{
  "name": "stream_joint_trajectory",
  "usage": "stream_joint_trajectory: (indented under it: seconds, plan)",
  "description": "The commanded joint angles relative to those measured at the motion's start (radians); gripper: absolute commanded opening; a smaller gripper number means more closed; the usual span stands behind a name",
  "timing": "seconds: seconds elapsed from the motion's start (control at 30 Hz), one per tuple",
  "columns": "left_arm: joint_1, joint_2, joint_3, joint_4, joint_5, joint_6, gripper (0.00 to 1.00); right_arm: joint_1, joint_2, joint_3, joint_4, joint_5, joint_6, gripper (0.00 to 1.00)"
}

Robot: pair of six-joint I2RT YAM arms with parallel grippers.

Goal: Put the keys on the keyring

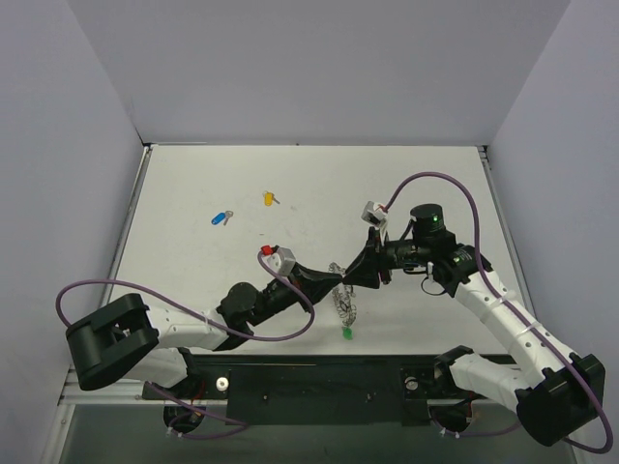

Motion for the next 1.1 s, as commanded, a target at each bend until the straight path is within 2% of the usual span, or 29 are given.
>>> stream_joint_trajectory:
  seconds: [0.0, 0.47, 0.67, 0.73, 0.77, 1.07]
  plan:
    - [-0.004, -0.042, 0.006, 0.372, -0.013, -0.002, 0.0, 0.0, 0.005, -0.014, 0.038, -0.081, -0.025, 0.28]
    - [-0.005, -0.053, -0.002, 0.378, -0.023, -0.002, 0.0, 0.0, 0.003, -0.025, 0.04, -0.109, -0.038, 0.2]
    - [-0.004, -0.054, 0.0, 0.38, -0.021, -0.002, 0.0, 0.0, 0.002, -0.03, 0.039, -0.1, -0.047, 0.11]
    - [-0.005, -0.054, 0.0, 0.381, -0.021, -0.003, 0.0, 0.0, -0.003, -0.028, 0.037, -0.091, -0.051, 0.06]
    - [-0.005, -0.054, 0.0, 0.381, -0.021, -0.005, 0.0, 0.0, -0.001, -0.028, 0.035, -0.088, -0.051, 0.0]
    - [-0.004, -0.045, -0.013, 0.38, -0.059, -0.019, 0.0, -0.01, -0.007, 0.001, 0.032, -0.075, -0.031, 0.0]
